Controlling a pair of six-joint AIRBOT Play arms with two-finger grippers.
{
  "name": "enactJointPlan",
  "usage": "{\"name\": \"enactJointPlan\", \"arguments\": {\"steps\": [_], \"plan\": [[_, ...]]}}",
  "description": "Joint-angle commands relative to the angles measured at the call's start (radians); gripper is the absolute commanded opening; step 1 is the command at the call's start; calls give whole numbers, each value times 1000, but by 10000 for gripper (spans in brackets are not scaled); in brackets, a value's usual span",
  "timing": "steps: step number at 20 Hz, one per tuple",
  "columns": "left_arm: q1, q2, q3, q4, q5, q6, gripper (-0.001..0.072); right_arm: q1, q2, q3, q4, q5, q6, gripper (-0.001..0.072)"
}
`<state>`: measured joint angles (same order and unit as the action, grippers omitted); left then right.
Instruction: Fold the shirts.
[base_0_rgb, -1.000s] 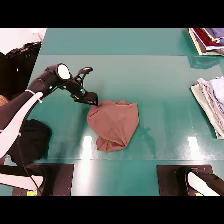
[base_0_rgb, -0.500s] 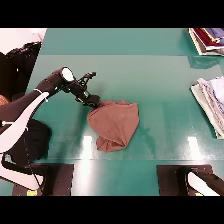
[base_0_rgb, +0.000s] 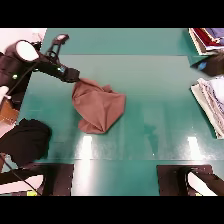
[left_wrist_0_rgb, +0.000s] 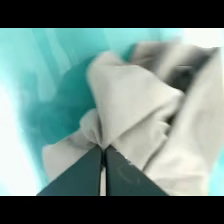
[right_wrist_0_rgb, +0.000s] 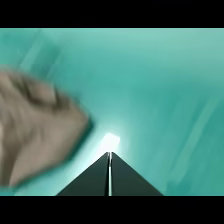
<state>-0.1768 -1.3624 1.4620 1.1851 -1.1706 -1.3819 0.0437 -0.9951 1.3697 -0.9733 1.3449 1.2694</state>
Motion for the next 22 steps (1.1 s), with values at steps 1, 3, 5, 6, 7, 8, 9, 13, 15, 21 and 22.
{"name": "enactJointPlan", "arguments": {"steps": [1, 3, 5, 6, 7, 8, 9, 13, 15, 21, 22], "plan": [[18, 67, 12, 29, -10, 2, 26, 52, -6, -260, 7, -94, 58, 411], [18, 66, 12, 29, -34, 2, 26, 107, -82, -383, 100, -169, 66, 459], [18, 66, 12, 29, -49, 2, 26, 180, -195, -446, 182, -283, 56, 457], [18, 66, 12, 29, -53, 2, 27, 215, -256, -449, 224, -338, 37, 457], [18, 66, 12, 29, -57, 2, 26, 250, -325, -436, 269, -384, 17, 457], [18, 66, 12, 29, -61, 2, 26, 283, -398, -408, 313, -409, -5, 457], [18, 66, 12, 29, -64, 2, 26, 310, -465, -368, 351, -412, -24, 457], [18, 66, 12, 29, -69, 2, 27, 403, -693, -164, 406, -411, -43, 457], [18, 66, 12, 30, -69, 2, 26, 434, -766, -72, 407, -405, -39, 456], [18, 66, 12, 29, -68, 2, 26, 481, -900, 139, 406, -395, -28, 341], [18, 66, 12, 29, -69, 2, 27, 484, -908, 164, 406, -395, -28, 172]]}}
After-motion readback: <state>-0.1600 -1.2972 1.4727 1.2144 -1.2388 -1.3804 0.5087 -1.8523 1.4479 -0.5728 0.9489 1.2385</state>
